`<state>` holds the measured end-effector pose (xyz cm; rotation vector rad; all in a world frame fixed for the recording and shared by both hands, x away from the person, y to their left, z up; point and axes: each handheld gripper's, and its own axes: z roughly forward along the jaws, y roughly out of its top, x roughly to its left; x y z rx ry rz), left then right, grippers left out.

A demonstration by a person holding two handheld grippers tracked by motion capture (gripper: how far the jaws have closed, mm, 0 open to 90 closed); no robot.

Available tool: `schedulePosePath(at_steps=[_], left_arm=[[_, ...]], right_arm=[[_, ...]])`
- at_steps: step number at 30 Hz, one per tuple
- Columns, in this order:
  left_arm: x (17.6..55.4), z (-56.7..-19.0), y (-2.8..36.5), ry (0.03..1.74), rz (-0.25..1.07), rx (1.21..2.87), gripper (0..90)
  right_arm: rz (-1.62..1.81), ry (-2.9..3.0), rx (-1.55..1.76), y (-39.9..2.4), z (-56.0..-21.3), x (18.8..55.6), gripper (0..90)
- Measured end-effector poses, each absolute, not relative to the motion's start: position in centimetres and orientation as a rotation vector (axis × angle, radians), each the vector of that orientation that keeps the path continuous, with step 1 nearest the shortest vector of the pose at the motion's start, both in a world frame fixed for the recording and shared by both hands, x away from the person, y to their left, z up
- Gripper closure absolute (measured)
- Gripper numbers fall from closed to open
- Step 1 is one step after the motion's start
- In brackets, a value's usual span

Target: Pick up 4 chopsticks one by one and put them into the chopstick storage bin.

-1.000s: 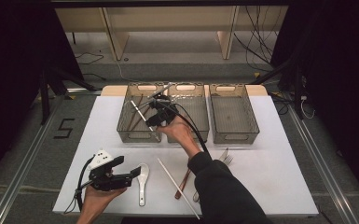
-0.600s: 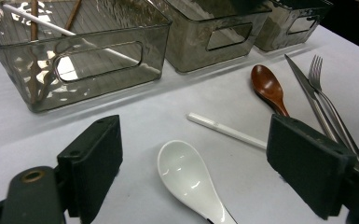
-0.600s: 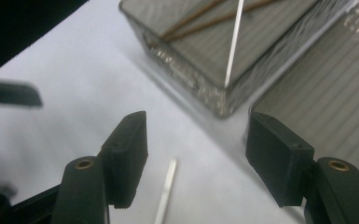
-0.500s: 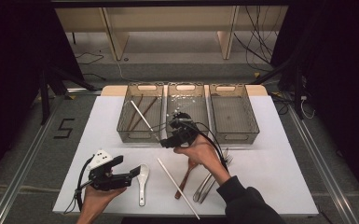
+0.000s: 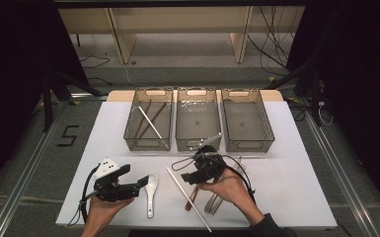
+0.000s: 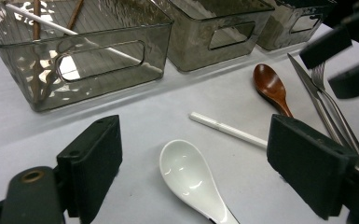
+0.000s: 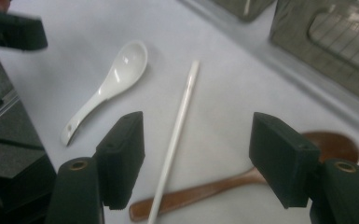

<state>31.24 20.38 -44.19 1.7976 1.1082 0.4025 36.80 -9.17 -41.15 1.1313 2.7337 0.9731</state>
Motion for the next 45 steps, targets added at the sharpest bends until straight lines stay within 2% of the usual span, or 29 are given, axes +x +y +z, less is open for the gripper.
schedulePosePath(at_steps=[11, 25, 38, 45], left_arm=[[31.2, -44.2, 20.4, 1.111, 0.403, 1.799, 17.7], [31.2, -44.2, 20.4, 1.109, 0.408, 1.797, 17.6], [31.2, -44.2, 20.4, 1.108, 0.411, 1.8, 17.6], [31.2, -44.2, 20.4, 1.107, 0.411, 1.8, 17.6]], right_arm=[[0.924, 2.777, 1.15, -10.5, -43.8, 33.9, 36.7], [0.881, 2.824, 1.136, -10.7, -44.9, 32.1, 37.0], [0.83, 2.859, 1.155, -10.3, -45.9, 31.2, 45.9], [0.767, 2.868, 1.12, -9.8, -46.3, 30.8, 54.8]])
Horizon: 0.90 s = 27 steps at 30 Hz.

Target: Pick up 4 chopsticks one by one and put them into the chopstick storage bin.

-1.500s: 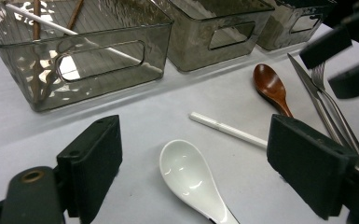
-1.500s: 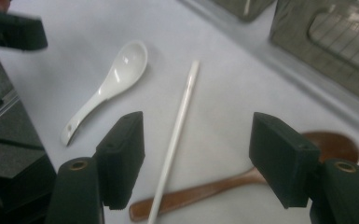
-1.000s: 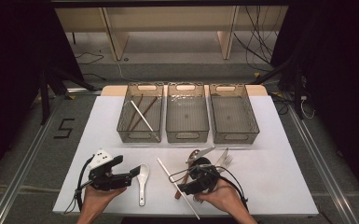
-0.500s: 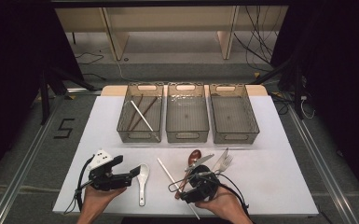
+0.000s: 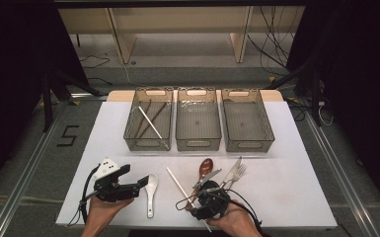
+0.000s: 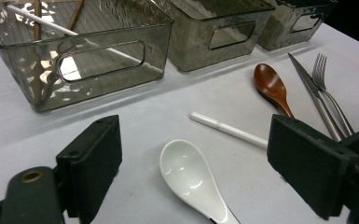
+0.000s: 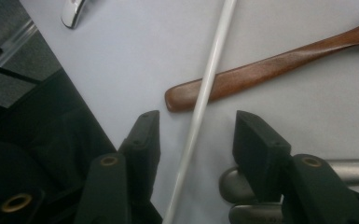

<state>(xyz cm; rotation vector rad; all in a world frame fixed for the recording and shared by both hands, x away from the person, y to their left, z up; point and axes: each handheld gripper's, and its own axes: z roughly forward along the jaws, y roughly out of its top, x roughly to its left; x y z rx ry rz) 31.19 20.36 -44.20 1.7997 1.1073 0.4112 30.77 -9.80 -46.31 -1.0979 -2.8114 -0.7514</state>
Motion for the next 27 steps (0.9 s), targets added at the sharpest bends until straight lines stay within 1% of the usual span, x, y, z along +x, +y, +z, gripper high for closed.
schedulePosePath(at_steps=[9, 18, 27], left_arm=[[31.19, -44.2, 20.34, 1.107, 0.411, 1.803, 17.6], [31.19, -44.19, 20.35, 1.106, 0.412, 1.802, 17.6], [31.2, -44.2, 20.32, 1.106, 0.409, 1.802, 17.6]], right_arm=[[-0.726, -2.831, -1.086, -9.56, -46.66, 30.51, 63.4], [-0.703, -2.844, -1.064, -9.3, -46.57, 30.0, 69.9], [-0.69, -2.852, -1.075, -9.46, -46.65, 30.17, 82.3]])
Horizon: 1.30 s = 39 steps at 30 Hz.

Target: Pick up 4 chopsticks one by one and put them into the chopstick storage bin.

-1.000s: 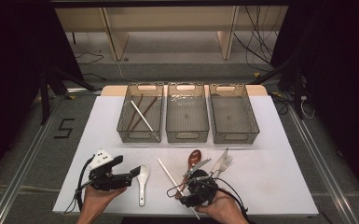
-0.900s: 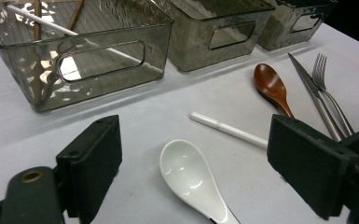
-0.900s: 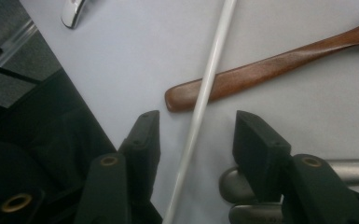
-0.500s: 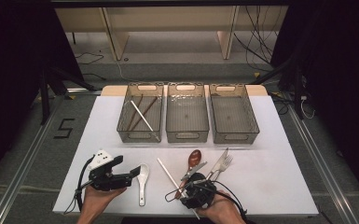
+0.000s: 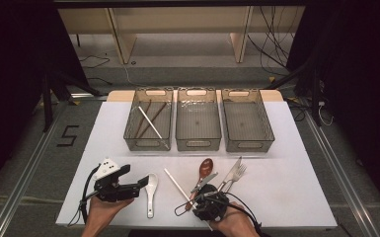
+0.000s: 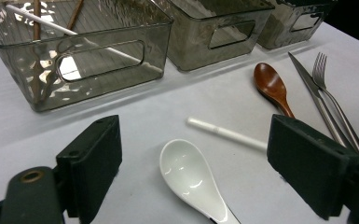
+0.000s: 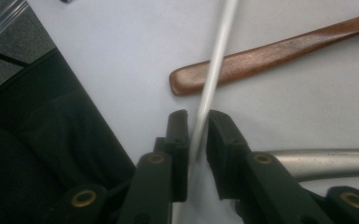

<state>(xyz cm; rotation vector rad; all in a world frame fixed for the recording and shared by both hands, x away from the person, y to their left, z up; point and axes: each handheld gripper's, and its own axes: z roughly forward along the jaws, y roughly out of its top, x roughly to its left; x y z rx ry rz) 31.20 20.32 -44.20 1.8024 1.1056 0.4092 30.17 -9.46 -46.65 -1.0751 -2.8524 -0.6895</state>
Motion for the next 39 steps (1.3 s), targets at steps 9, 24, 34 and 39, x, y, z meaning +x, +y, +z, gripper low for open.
schedulePosePath(at_steps=[9, 24, 34, 39], left_arm=[[31.2, -44.2, 20.3, 1.106, 0.408, 1.802, 17.6], [31.2, -44.2, 20.4, 1.111, 0.412, 1.799, 17.6], [31.2, -44.2, 20.4, 1.111, 0.414, 1.798, 17.6], [31.2, -44.2, 20.5, 1.11, 0.413, 1.789, 17.6]], right_arm=[[-0.705, -2.851, -1.085, -9.6, -46.7, 30.2, 86.2], [-0.827, -2.841, -1.083, -10.9, -45.5, 31.0, 86.9], [-1.0, -2.826, -1.136, -11.4, -42.5, 33.3, 86.9], [-1.058, -2.811, -1.179, -10.8, -41.2, 35.3, 86.8]])
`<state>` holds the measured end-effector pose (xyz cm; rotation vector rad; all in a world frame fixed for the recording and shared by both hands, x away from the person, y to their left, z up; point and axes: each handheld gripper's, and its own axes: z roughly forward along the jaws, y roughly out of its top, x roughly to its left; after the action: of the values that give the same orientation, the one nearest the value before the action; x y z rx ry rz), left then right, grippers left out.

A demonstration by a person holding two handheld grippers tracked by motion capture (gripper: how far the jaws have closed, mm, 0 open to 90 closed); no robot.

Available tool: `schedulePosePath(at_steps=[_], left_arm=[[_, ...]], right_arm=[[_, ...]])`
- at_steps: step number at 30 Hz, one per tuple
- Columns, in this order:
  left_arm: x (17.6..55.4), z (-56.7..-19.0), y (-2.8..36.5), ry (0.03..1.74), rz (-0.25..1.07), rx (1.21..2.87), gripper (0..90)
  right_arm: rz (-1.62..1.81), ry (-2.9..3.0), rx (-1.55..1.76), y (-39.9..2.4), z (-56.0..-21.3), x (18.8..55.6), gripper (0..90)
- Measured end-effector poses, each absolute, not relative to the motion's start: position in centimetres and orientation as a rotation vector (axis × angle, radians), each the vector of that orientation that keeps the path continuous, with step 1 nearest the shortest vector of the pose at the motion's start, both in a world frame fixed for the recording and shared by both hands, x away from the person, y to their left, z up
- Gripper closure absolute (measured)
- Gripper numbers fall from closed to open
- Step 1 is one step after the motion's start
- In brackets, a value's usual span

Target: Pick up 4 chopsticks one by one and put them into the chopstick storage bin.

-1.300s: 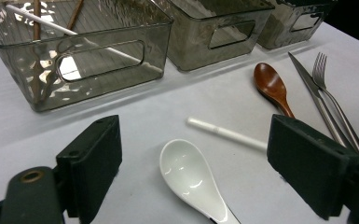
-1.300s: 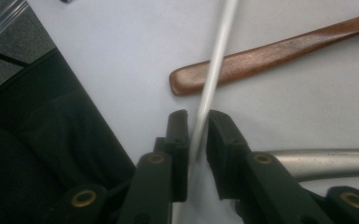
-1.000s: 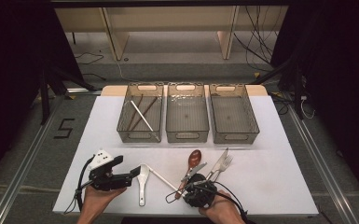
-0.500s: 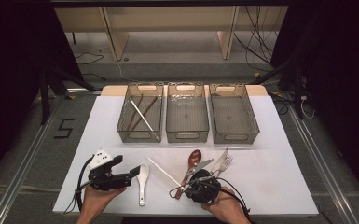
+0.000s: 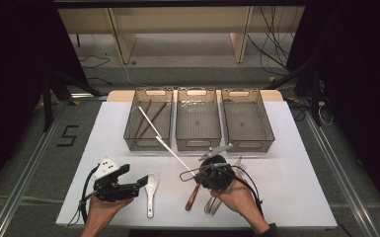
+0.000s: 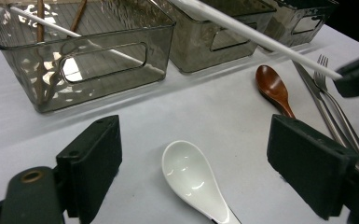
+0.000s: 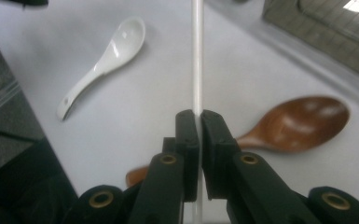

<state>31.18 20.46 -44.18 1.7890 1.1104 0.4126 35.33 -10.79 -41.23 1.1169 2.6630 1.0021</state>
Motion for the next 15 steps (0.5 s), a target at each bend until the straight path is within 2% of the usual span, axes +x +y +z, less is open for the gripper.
schedulePosePath(at_steps=[15], left_arm=[[31.1, -44.2, 20.4, 1.097, 0.409, 1.773, 17.6]], right_arm=[[1.015, 2.589, 1.139, -8.5, -39.6, 40.0, 86.7]])
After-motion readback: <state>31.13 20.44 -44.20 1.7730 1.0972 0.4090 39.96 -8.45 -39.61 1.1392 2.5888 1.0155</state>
